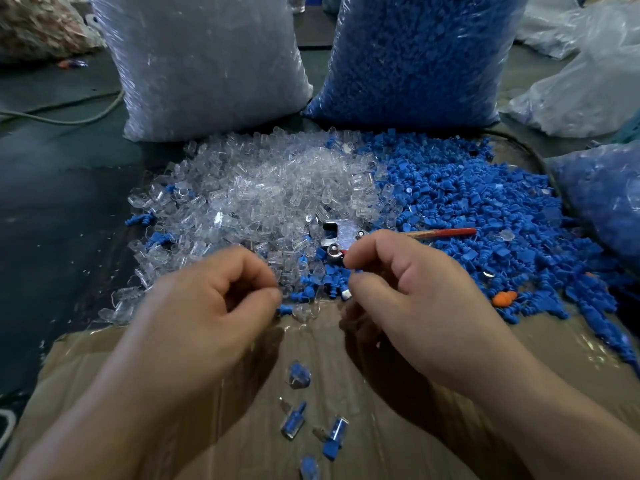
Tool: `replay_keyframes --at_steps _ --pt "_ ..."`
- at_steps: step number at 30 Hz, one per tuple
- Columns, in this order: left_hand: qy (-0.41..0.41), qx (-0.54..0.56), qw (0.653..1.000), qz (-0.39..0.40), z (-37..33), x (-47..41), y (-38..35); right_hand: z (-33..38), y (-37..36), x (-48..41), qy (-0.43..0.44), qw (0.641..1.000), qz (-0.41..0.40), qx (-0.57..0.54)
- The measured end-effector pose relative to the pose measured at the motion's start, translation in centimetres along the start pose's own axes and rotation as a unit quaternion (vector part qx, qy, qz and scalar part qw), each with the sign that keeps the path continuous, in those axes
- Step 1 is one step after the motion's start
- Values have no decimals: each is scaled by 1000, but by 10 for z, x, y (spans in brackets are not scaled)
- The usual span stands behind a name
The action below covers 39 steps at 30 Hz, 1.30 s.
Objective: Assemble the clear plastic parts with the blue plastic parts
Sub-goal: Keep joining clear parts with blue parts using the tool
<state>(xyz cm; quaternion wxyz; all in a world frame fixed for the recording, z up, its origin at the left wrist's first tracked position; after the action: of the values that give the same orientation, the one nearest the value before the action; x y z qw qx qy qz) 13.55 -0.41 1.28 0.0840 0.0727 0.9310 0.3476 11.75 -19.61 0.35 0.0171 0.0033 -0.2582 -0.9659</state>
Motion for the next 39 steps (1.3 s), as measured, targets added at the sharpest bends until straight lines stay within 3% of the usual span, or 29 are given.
replay_keyframes --at_steps 2,5,9,13,16,20,22,25,29,34,37,39 --pt "-8 -91 995 51 -1 2 -11 5 -1 2 35 997 -3 71" --pt "-39 -204 976 60 -4 2 -21 21 -11 6 106 983 -11 146" --pt "-63 -214 974 49 -13 3 -27 29 -19 6 147 979 -13 140" --pt "-68 -189 980 12 -12 1 -24 26 -18 6 133 988 -23 70" --pt "-65 -135 988 -31 -12 2 -17 19 -13 3 100 994 -37 -26" --pt "1 79 997 -21 1 2 -17 15 -10 3 50 984 -6 -172" --pt "20 187 982 -2 5 1 -21 18 -9 4 60 987 0 -151" --pt "20 235 972 9 4 1 -22 19 -11 6 58 986 12 -154" --pt "-1 169 986 -17 -3 5 -19 16 -15 7 22 980 44 -191" --pt "-99 -41 991 -79 -28 9 -12 11 -18 7 17 990 54 -128" --pt "-114 -50 988 -91 -32 10 -9 9 -23 8 -9 982 79 -172" --pt "-120 -38 988 -92 -34 11 -9 11 -20 8 23 992 60 -106"
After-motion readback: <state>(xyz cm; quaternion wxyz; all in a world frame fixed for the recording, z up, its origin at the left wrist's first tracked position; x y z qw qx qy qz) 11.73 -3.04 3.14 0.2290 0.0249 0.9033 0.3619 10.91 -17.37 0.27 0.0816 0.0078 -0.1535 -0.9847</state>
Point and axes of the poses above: each hand's wrist, its own x-axis away from the middle knuckle, its own y-axis out of the back of the hand, z = x × y, the point moved 8 cm from there along -x, towards the middle knuckle, and after that the axes turned 2 degrees about y, right-handed, at the moved point
